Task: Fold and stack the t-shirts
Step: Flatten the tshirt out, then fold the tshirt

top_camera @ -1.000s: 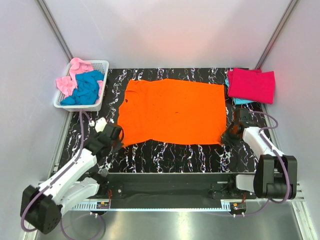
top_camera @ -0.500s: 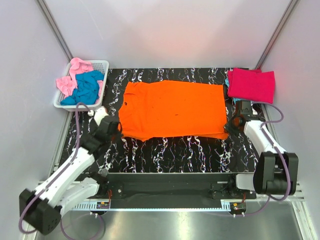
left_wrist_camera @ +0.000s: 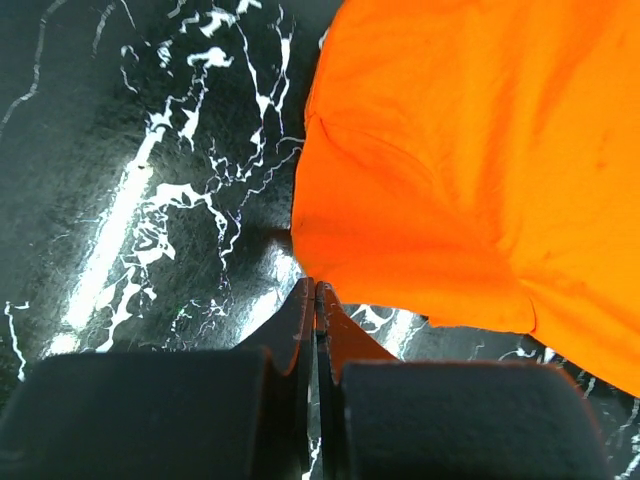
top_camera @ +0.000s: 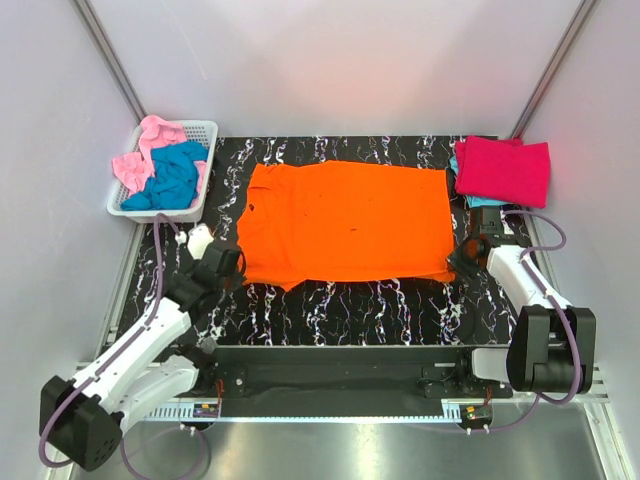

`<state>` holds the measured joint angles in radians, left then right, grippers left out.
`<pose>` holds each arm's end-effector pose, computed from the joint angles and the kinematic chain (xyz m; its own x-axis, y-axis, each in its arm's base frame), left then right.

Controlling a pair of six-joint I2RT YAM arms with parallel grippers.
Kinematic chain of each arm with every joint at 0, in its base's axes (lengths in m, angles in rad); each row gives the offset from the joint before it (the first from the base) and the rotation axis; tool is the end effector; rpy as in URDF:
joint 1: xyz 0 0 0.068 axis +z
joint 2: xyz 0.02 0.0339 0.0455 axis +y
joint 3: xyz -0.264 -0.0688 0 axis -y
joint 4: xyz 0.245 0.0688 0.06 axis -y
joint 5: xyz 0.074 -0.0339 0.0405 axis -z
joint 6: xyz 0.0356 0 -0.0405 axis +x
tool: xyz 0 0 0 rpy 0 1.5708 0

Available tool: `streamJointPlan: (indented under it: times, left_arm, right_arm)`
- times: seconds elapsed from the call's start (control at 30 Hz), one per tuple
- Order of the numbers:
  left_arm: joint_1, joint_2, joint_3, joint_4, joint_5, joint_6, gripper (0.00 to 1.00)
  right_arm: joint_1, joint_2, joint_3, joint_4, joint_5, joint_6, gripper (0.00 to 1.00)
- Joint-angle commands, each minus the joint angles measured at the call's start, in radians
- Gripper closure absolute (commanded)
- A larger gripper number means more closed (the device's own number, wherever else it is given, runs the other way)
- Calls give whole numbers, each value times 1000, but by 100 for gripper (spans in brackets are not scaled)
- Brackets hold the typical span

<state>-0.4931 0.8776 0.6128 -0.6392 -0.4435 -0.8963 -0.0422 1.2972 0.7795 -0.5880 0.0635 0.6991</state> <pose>0.1562 -0.0666 0.2269 -0.5836 -0.4872 -0.6496 -0.4196 0.8659 -0.2725 0.2401 -0.0124 0.2007 -0.6381 0.6697 -0.3798 0.6287 0.7380 0.2452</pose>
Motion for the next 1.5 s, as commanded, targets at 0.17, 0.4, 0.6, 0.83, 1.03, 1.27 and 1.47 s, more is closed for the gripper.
streamJointPlan:
  times: [0.17, 0.4, 0.6, 0.83, 1.03, 1.27, 1.47]
  left_arm:
    - [-2, 47, 164, -17, -132, 13, 100]
    - [-1, 224, 335, 1, -181, 54, 100]
    - [24, 382, 452, 47, -176, 100, 100]
    - [88, 563, 567, 105, -162, 145, 100]
    - [128, 692, 691, 125, -166, 180, 100]
    - [154, 800, 795, 153, -144, 218, 100]
    - [166, 902, 823, 248, -70, 309, 95]
  right_arm:
    - [-2, 8, 78, 25, 38, -1, 100]
    - [-2, 68, 194, 28, 65, -26, 100]
    - [-2, 175, 306, 40, 79, -44, 100]
    - [-2, 335, 403, 77, 82, -52, 100]
    - [-2, 421, 455, 108, 76, -50, 100]
    - [-2, 496, 515, 125, 70, -64, 100]
    - [-2, 556, 566, 129, 59, -85, 56]
